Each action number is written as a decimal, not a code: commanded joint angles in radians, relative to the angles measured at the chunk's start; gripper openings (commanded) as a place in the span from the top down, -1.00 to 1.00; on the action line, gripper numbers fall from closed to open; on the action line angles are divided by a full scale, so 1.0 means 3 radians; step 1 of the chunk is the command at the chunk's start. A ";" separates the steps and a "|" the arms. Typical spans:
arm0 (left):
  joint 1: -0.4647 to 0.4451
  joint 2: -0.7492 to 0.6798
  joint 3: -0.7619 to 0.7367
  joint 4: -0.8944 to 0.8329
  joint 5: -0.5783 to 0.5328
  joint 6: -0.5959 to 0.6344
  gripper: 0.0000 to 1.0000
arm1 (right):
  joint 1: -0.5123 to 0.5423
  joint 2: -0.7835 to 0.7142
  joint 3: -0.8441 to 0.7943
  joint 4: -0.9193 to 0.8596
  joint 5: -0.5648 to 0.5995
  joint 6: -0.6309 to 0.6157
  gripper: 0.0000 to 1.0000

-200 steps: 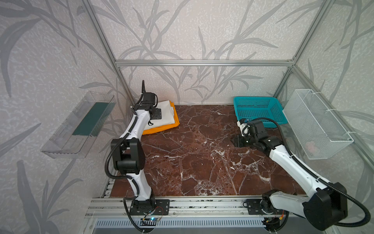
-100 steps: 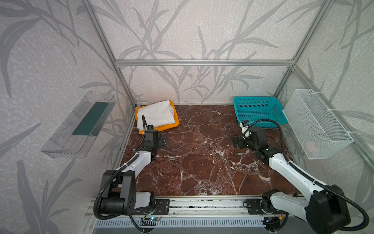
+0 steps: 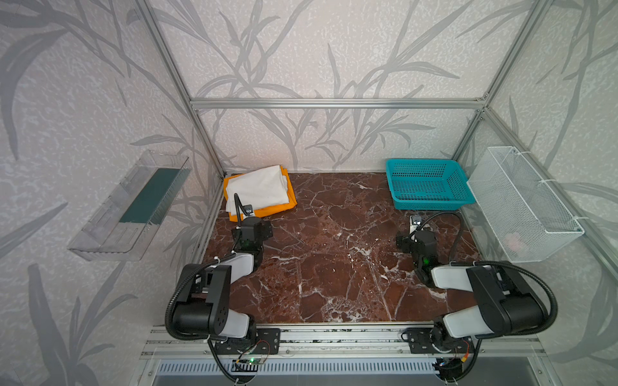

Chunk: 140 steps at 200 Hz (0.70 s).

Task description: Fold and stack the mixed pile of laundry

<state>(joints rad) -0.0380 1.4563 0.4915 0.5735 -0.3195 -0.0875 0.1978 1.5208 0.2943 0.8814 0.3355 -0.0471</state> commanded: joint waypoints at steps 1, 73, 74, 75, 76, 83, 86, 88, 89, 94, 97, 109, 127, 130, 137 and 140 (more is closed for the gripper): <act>0.0028 0.0196 -0.0207 0.0772 -0.0115 0.0081 -0.98 | -0.0018 0.0363 -0.0088 0.1245 -0.0171 -0.0228 -0.98; 0.0106 0.0354 -0.0415 0.1276 -0.0043 0.0008 -0.98 | -0.0168 0.0245 0.0211 0.0484 -0.0285 -0.0023 -0.98; 0.0106 0.0357 -0.0418 0.1293 -0.0044 0.0009 -0.98 | -0.0171 0.0252 0.0208 0.0496 -0.0285 -0.0025 -0.98; 0.0106 0.0359 -0.0420 0.1306 -0.0044 0.0012 -0.98 | -0.0170 0.0253 0.0209 0.0510 -0.0285 -0.0026 -0.98; 0.0103 0.0368 -0.0426 0.1323 -0.0042 0.0017 -0.98 | -0.0169 0.0253 0.0207 0.0514 -0.0282 -0.0027 -0.98; 0.0098 0.0408 -0.0440 0.1428 -0.0044 0.0058 -0.98 | -0.0168 0.0242 0.0210 0.0477 -0.0287 -0.0028 -0.98; 0.0099 0.0404 -0.0438 0.1412 -0.0045 0.0059 -0.98 | -0.0168 0.0238 0.0208 0.0466 -0.0285 -0.0019 -0.98; 0.0099 0.0398 -0.0437 0.1389 -0.0045 0.0051 -0.98 | -0.0168 0.0242 0.0210 0.0470 -0.0285 -0.0021 -0.98; 0.0097 0.0392 -0.0432 0.1375 -0.0045 0.0046 -0.98 | -0.0166 0.0245 0.0210 0.0476 -0.0285 -0.0022 -0.98; 0.0099 0.0372 -0.0420 0.1319 -0.0050 0.0032 -0.99 | -0.0168 0.0253 0.0206 0.0506 -0.0285 -0.0032 -0.98; 0.0097 0.0367 -0.0425 0.1314 -0.0050 0.0024 -0.98 | -0.0168 0.0254 0.0205 0.0502 -0.0286 -0.0032 -0.98; 0.0097 0.0400 -0.0443 0.1417 -0.0051 0.0058 -0.98 | -0.0167 0.0251 0.0207 0.0501 -0.0285 -0.0034 -0.98; 0.0091 0.0386 -0.0434 0.1378 -0.0054 0.0047 -0.98 | -0.0164 0.0251 0.0205 0.0497 -0.0287 -0.0035 -0.98; 0.0091 0.0387 -0.0441 0.1392 -0.0055 0.0052 -0.98 | -0.0162 0.0251 0.0205 0.0498 -0.0285 -0.0037 -0.98; 0.0091 0.0398 -0.0439 0.1409 -0.0058 0.0057 -0.98 | -0.0161 0.0248 0.0205 0.0493 -0.0285 -0.0035 -0.98; 0.0091 0.0395 -0.0441 0.1403 -0.0058 0.0060 -0.98 | -0.0163 0.0248 0.0205 0.0496 -0.0287 -0.0036 -0.98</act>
<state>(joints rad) -0.0109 1.5734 0.3580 0.9550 -0.3241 -0.0792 0.1490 1.6112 0.3496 1.0187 0.2527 -0.0677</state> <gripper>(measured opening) 0.991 0.991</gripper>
